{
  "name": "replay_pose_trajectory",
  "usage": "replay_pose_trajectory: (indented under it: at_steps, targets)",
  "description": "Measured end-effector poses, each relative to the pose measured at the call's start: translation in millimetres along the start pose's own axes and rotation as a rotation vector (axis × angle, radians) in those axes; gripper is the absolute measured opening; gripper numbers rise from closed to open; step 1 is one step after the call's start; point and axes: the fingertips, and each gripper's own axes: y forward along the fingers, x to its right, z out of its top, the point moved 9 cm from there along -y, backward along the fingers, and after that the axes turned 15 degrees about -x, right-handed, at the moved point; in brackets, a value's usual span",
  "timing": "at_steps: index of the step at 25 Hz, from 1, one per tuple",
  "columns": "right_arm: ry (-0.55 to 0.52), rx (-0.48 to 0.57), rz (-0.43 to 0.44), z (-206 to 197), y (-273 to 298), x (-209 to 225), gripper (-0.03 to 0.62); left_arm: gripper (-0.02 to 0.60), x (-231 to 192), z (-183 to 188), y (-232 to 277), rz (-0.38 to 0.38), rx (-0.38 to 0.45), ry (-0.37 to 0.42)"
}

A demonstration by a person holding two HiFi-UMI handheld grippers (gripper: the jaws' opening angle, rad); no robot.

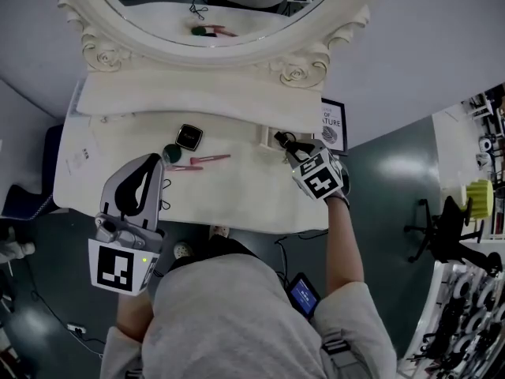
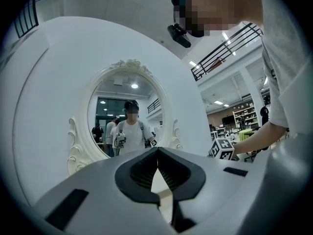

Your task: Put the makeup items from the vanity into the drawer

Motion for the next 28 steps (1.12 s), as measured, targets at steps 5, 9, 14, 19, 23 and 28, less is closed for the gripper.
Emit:
replay_pose_trajectory:
  at_steps: [5, 9, 14, 19, 23, 28]
  targets:
    - [0.015, -0.078, 0.063, 9.9, 10.0, 14.1, 0.096, 0.015, -5.3, -2.6, -1.4, 0.033, -0.007, -0.014]
    - [0.029, -0.12, 0.08, 15.6, 21.3, 23.9, 0.097, 0.015, -8.0, -4.5, -1.9, 0.049, -0.017, -0.016]
    - [0.119, -0.166, 0.125, 25.2, 28.3, 28.6, 0.097, 0.015, -10.0, -4.6, -0.9, 0.064, -0.021, -0.017]
    - [0.233, -0.151, 0.188, 27.9, 36.6, 28.6, 0.097, 0.015, -13.4, -5.1, -2.7, 0.086, -0.026, -0.018]
    - [0.313, -0.11, 0.218, 24.8, 39.4, 28.1, 0.097, 0.015, -14.9, -5.4, -3.4, 0.094, -0.031, -0.022]
    - [0.374, -0.062, 0.219, 21.4, 42.0, 27.3, 0.097, 0.015, -13.9, -7.9, -3.9, 0.088, -0.047, -0.006]
